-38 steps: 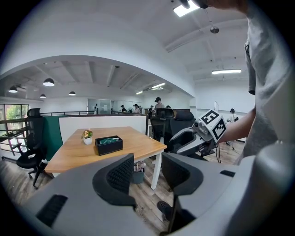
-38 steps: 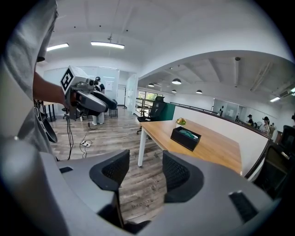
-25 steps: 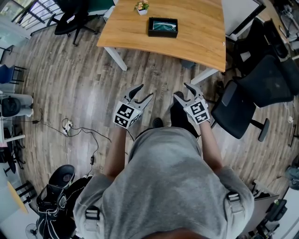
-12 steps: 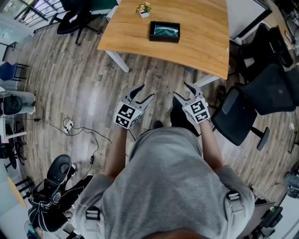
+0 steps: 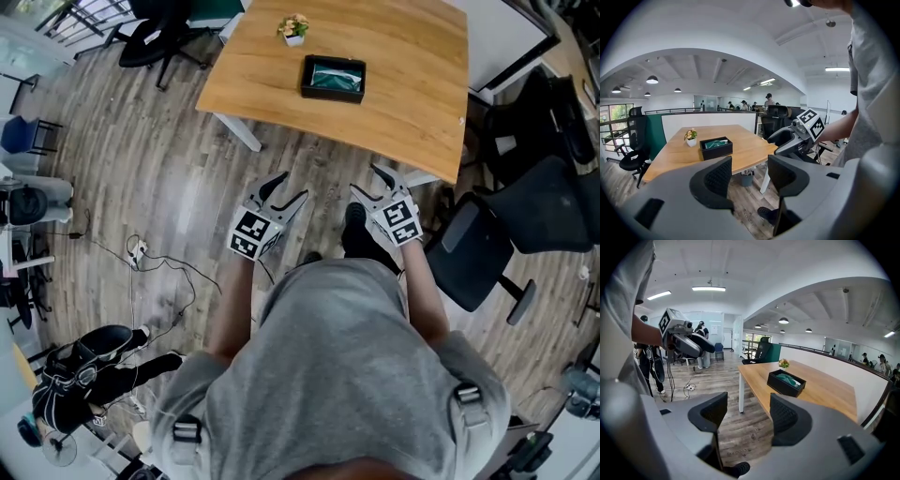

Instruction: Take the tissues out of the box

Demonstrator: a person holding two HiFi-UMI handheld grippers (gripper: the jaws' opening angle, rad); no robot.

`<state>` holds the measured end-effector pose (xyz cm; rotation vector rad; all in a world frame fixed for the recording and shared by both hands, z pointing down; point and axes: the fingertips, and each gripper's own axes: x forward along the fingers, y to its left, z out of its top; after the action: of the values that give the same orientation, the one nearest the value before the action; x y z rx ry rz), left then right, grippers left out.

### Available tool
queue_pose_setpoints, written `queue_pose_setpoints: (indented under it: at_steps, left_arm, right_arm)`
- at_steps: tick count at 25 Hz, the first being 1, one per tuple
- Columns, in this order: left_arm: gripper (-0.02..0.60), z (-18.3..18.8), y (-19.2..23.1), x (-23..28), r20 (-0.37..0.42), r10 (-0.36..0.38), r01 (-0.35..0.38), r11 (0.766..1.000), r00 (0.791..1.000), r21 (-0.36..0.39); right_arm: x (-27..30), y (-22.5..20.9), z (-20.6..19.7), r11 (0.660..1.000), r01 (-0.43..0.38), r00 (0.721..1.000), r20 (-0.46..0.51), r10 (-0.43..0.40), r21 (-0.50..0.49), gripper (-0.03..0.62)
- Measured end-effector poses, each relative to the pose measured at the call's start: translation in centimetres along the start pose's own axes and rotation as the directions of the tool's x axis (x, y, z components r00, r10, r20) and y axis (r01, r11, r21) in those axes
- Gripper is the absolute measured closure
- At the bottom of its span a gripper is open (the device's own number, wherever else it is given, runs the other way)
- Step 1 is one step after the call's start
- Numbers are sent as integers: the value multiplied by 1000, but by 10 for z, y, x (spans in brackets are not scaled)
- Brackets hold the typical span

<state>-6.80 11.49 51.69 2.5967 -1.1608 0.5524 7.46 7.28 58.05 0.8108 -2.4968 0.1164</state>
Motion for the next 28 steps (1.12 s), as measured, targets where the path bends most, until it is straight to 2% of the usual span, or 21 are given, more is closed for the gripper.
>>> queue_pose_setpoints:
  at_steps: [6,10,14,18,24,28]
  left_arm:
    - [336,10,8,20,-5,17,-17,1000,1000,-10]
    - [336,16,11,28,-16,36,-36,999,999,-15]
    - [336,22,18,35,-18,66,-66,998,998,1]
    - [336,37,20,44,-4,84,-84,996,996,-21]
    - [334,48,21,68,-8,119,-119,993,993,-4]
    - [334,58,24,83,6,144,-144,989,990,-22]
  right_arm:
    - [13,-25,2,999,-32,999,5,32,2,303]
    - [14,-45,9,998,-51,998,37,49,45,303]
    - [14,-66,20,997,-64,997,55,62,35,303]
    - [14,-83,27,996,-82,994,74,79,35,303]
    - [12,-107,20,994,-107,992,63,106,13,303]
    - [9,-131,11,994,-110,992,65,109,27,304]
